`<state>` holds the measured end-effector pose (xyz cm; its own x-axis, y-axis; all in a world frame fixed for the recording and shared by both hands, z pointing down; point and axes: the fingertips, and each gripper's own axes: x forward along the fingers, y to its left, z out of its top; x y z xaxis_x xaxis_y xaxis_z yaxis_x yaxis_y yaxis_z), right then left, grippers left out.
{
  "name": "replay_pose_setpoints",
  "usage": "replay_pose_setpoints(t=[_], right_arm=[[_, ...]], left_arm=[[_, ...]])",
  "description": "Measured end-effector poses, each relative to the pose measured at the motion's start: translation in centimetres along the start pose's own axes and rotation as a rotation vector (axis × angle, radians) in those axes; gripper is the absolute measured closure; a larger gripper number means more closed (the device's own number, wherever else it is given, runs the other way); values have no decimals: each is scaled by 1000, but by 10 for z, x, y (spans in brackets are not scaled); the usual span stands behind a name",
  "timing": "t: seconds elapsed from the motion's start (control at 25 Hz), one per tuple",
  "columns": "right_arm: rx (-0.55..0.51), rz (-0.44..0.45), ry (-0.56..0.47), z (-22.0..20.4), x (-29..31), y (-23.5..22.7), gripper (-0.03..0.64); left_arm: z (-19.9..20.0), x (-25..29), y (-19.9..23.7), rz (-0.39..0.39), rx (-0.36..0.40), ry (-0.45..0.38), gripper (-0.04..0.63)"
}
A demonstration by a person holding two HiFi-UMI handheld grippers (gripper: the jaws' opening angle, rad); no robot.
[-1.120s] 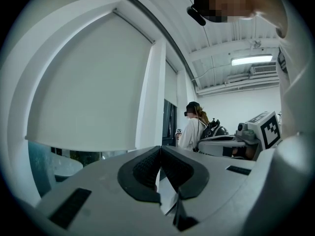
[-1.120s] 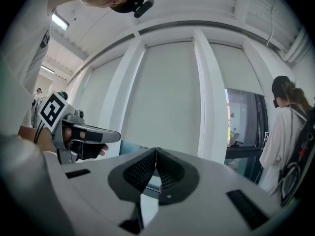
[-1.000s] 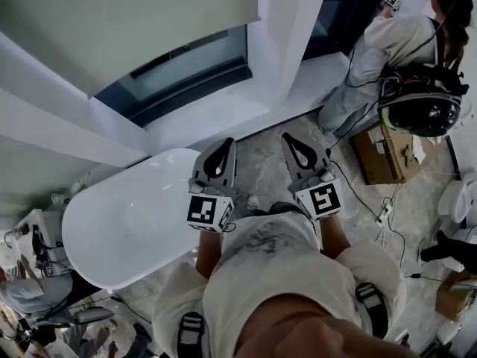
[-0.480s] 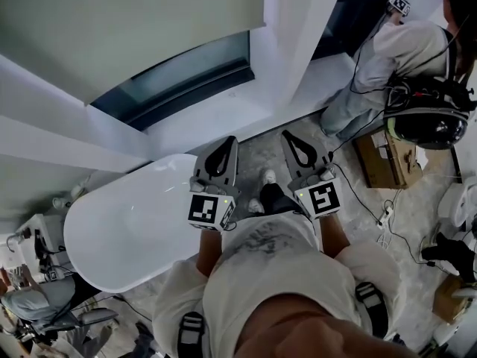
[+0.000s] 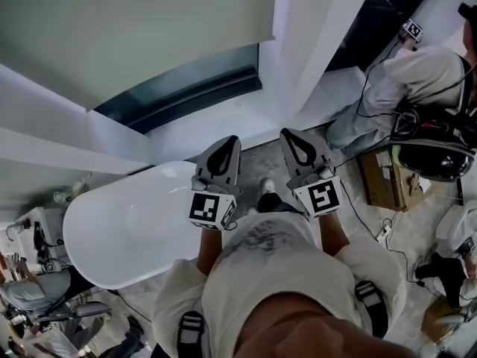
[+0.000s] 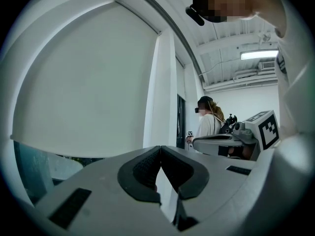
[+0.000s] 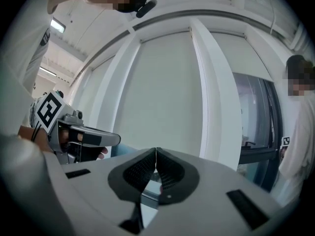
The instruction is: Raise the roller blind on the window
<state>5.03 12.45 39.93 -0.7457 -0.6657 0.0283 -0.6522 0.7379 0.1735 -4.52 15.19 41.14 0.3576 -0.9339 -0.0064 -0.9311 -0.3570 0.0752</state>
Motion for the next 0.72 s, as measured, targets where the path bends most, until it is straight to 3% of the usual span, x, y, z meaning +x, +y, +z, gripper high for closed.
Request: replay_pose_setpoints(t=[0.72], right_arm=[[14,41,-31,-2,39,-73,555]], left_arm=[[8,86,7,17,20,14,587]])
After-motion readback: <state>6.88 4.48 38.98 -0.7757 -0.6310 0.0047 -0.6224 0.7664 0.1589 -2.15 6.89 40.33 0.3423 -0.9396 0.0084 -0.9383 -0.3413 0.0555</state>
